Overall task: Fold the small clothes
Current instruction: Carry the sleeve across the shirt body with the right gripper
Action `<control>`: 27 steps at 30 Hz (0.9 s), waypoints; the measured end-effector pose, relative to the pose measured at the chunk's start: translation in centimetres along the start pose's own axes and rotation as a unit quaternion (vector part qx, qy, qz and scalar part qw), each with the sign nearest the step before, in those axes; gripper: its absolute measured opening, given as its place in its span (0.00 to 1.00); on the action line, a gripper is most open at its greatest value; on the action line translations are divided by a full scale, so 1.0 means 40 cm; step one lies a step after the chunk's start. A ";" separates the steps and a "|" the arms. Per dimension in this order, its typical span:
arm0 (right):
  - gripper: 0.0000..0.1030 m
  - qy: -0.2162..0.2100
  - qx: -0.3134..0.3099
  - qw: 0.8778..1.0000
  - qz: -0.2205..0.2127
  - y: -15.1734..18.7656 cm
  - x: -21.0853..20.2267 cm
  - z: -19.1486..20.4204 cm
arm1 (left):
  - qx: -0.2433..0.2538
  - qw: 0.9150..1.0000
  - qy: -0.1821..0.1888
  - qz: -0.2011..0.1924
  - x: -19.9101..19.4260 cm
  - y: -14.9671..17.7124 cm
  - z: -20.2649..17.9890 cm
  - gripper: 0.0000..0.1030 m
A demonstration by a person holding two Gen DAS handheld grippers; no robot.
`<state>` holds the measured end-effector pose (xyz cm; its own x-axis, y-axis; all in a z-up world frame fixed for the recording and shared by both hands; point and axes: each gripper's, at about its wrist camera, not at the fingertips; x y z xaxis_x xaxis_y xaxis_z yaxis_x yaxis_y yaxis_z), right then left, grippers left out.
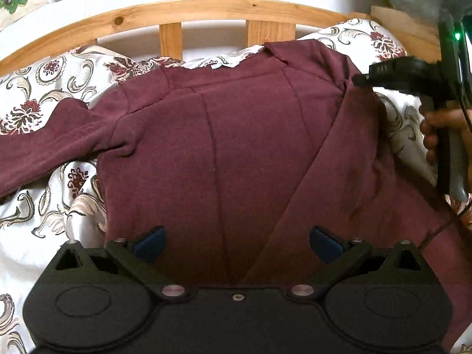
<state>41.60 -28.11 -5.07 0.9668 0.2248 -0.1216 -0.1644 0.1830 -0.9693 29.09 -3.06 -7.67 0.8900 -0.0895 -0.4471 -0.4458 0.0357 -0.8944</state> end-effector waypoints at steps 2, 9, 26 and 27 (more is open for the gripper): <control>0.08 0.011 -0.002 0.999 -0.036 -0.021 -0.014 -0.002 | -0.001 1.000 -0.006 -0.005 0.000 -0.001 -0.007 0.99; 0.28 0.011 0.003 0.999 -0.040 -0.069 -0.012 -0.047 | 0.018 0.998 -0.056 0.016 0.027 0.008 -0.039 0.99; 0.48 0.018 -0.101 0.992 0.072 -0.048 -0.126 -0.068 | -0.034 0.998 -0.056 0.008 0.008 -0.009 -0.022 0.83; 0.46 0.016 -0.104 0.992 0.074 -0.042 -0.123 -0.062 | -0.036 0.998 -0.043 -0.003 0.006 -0.022 -0.025 0.84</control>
<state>37.59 -31.91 -3.37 0.9413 0.2039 -0.2692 -0.2644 -0.0510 -0.9631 29.59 -4.10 -6.98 0.8967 -0.0043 -0.4427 -0.4426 -0.0376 -0.8960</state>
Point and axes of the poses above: each gripper's, at about its wrist camera, not at the fingertips, and x roughly the way its jaws point, z to its left, y to its underside, and after that the axes turned 14 degrees about -z, right-handed
